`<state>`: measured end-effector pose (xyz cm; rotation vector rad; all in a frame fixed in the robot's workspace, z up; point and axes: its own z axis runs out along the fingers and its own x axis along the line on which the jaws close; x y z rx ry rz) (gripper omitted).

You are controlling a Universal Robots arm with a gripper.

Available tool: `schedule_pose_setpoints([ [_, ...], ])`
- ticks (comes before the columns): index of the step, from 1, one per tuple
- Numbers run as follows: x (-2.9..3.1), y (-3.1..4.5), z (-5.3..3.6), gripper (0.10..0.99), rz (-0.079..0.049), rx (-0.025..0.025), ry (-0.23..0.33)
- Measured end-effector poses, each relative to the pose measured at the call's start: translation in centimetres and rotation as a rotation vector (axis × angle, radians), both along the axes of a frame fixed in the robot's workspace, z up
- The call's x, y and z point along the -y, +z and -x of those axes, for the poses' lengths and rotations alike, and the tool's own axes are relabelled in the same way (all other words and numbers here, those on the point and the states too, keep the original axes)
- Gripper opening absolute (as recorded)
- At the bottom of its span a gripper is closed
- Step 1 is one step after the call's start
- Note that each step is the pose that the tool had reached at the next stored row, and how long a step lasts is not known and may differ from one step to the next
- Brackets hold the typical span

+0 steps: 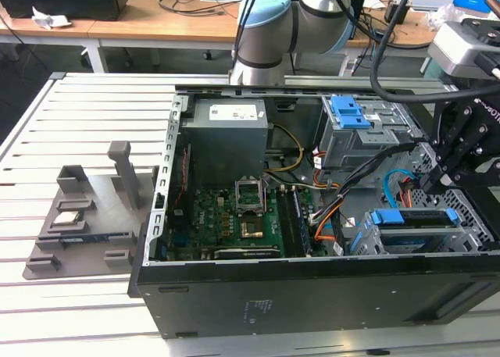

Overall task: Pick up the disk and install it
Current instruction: 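Insert the first disk wire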

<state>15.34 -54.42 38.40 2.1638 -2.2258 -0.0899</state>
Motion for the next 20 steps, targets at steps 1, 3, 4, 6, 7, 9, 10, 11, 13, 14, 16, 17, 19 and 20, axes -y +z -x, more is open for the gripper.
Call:
schedule_pose_setpoints([
  [1, -0.1, 0.0, -0.3, 0.106, 0.0, 0.0, 0.0],
  [3, -0.64, 0.0, -1.21, 0.106, 0.002, 0.0, 0.0],
  [4, -0.82, 0.0, -1.49, 0.106, 0.002, 0.0, 0.0],
  [6, -0.96, -0.01, -1.74, 0.106, 0.002, 0.0, 0.0],
  [7, -1.08, 0.0, -1.96, 0.106, 0.002, 0.0, 0.0],
  [9, -1.31, 0.0, -2.35, 0.106, 0.002, 0.0, 0.0],
  [10, -1.39, 0.0, -2.49, 0.106, 0.002, 0.0, 0.0],
  [11, -1.48, 0.0, -2.65, 0.106, 0.003, 0.0, 0.0],
  [13, -1.67, 0.0, -3.0, 0.106, 0.003, 0.0, 0.0],
  [14, -1.87, 0.0, -3.32, 0.106, 0.003, 0.0, 0.0],
  [16, -2.22, 0.0, -3.79, 0.106, 0.004, 0.0, 0.0],
  [17, -2.35, 0.0, -3.91, 0.106, 0.004, 0.0, 0.0],
  [19, -2.89, -0.01, -4.22, 0.106, 0.004, 0.0, 0.0],
  [20, -3.07, -0.01, -4.28, 0.106, 0.004, -0.0001, 0.0],
])
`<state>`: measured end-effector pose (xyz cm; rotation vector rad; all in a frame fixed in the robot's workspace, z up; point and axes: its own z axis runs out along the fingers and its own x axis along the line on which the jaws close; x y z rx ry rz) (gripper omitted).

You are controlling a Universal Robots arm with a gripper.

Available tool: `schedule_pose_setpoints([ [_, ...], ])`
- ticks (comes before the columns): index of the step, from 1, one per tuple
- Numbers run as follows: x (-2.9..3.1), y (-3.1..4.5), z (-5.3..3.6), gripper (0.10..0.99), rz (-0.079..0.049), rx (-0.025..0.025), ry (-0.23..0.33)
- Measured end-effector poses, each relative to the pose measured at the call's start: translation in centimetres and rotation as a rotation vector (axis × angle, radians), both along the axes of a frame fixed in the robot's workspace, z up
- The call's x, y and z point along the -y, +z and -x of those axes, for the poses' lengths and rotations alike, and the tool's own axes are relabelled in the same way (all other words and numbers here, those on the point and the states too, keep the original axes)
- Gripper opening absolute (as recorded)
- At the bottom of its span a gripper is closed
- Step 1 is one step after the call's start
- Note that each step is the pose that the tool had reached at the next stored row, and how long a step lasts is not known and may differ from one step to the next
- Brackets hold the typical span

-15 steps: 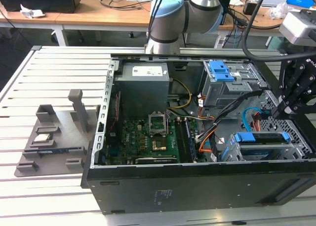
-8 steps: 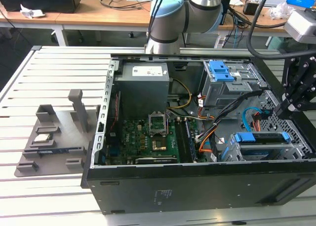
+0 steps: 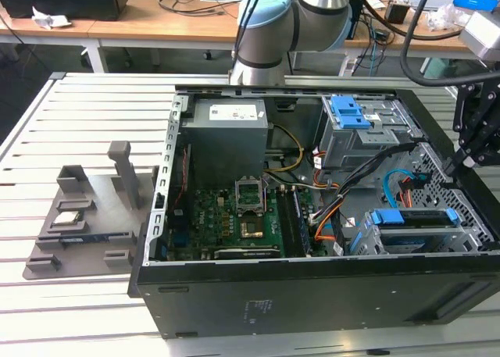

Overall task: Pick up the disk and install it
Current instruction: 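Insert the first disk wire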

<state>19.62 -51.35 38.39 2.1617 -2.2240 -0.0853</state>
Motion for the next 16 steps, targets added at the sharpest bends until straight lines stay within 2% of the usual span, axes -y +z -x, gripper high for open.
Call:
schedule_pose_setpoints([
  [2, -0.42, 0.0, -0.1, 0.106, 0.001, 0.0, 0.0],
  [4, -1.4, -0.03, -0.2, 0.106, 0.001, 0.0, 0.0],
  [5, -1.62, -0.11, -0.11, 0.106, 0.001, 0.0001, 0.0],
  [7, -1.62, -0.29, 1.21, 0.106, 0.002, 0.0, 0.0],
  [8, -1.62, -0.34, 1.42, 0.106, 0.002, 0.0001, 0.0],
  [14, -1.62, -0.41, 1.52, 0.114, 0.003, 0.0, 0.0],
  [16, -1.62, -0.41, 1.52, 0.235, 0.003, 0.0, 0.0],
])
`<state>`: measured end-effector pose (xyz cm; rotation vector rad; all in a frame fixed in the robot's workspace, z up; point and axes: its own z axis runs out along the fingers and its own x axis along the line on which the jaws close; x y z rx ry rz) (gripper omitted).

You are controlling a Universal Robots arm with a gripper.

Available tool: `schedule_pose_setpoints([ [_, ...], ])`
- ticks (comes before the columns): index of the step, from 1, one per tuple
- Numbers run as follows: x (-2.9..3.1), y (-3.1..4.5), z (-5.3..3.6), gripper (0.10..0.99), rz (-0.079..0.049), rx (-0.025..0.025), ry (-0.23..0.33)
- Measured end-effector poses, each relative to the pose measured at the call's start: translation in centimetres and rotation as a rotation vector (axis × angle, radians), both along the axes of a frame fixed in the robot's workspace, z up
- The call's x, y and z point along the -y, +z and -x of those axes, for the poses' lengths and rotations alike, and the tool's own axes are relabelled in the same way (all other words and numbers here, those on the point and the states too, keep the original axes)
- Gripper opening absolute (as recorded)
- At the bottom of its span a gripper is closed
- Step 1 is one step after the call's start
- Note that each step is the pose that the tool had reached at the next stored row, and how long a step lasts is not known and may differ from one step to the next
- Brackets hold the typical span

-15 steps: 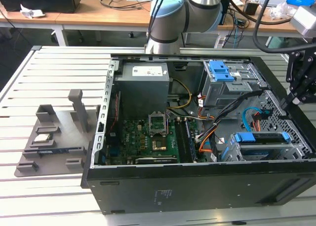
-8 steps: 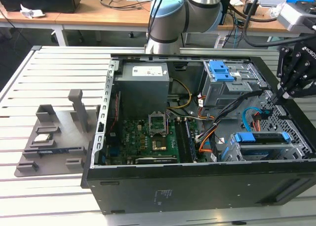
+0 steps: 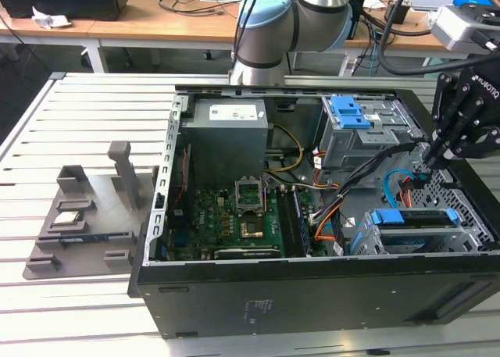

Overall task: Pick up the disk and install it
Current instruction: 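Insert the first disk wire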

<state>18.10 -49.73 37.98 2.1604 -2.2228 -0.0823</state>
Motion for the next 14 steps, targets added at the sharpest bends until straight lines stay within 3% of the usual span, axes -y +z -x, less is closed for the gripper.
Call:
schedule_pose_setpoints([
  [3, 0.0, 0.0, 0.0, 0.294, 0.0, 0.0, 0.0],
  [4, 0.0, -0.01, 0.01, 0.361, 0.0, 0.0, 0.0],
  [7, 0.0, -0.32, 0.21, 0.361, 0.002, 0.0, 0.0],
  [14, 0.0, -2.07, 0.37, 0.361, 0.005, 0.0, 0.0],
])
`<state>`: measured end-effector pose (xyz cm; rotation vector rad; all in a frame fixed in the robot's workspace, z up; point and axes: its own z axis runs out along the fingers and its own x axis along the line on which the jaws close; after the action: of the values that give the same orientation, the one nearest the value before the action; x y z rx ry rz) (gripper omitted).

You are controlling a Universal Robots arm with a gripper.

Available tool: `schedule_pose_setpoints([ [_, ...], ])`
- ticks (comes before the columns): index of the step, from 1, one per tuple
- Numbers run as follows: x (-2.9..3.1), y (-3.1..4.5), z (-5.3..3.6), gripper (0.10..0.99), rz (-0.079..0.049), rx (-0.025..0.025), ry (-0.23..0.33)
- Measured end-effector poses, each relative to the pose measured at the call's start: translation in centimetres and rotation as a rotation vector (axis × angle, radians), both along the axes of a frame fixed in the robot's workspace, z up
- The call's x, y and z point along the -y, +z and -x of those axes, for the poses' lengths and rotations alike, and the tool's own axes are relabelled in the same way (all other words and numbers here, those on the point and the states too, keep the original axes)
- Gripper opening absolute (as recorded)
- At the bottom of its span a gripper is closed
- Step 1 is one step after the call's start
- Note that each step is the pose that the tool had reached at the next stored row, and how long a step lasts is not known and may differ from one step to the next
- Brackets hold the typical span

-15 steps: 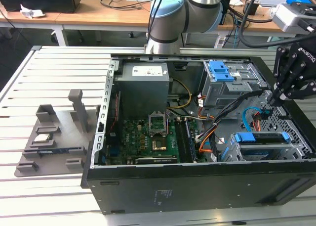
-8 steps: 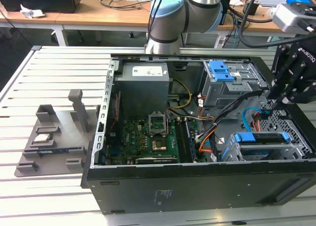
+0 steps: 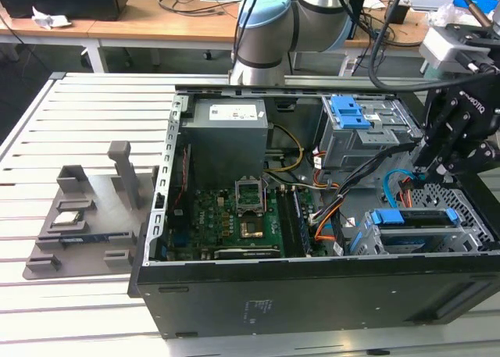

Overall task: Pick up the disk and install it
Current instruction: 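Insert the first disk wire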

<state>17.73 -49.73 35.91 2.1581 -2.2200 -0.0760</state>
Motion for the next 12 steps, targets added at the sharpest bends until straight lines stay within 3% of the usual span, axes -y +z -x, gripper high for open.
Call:
schedule_pose_setpoints([
  [8, 0.0, -0.29, 0.0, 0.345, 0.002, 0.0, 0.0],
  [9, 0.0, -0.3, 0.0, 0.278, 0.002, 0.0, 0.0],
  [10, 0.0, -0.3, 0.0, 0.278, 0.002, -0.0001, 0.0],
  [11, 0.0, -0.3, 0.0, 0.169, 0.002, 0.0, 0.0],
  [12, 0.0, -0.3, 0.0, 0.165, 0.002, 0.0, 0.0],
])
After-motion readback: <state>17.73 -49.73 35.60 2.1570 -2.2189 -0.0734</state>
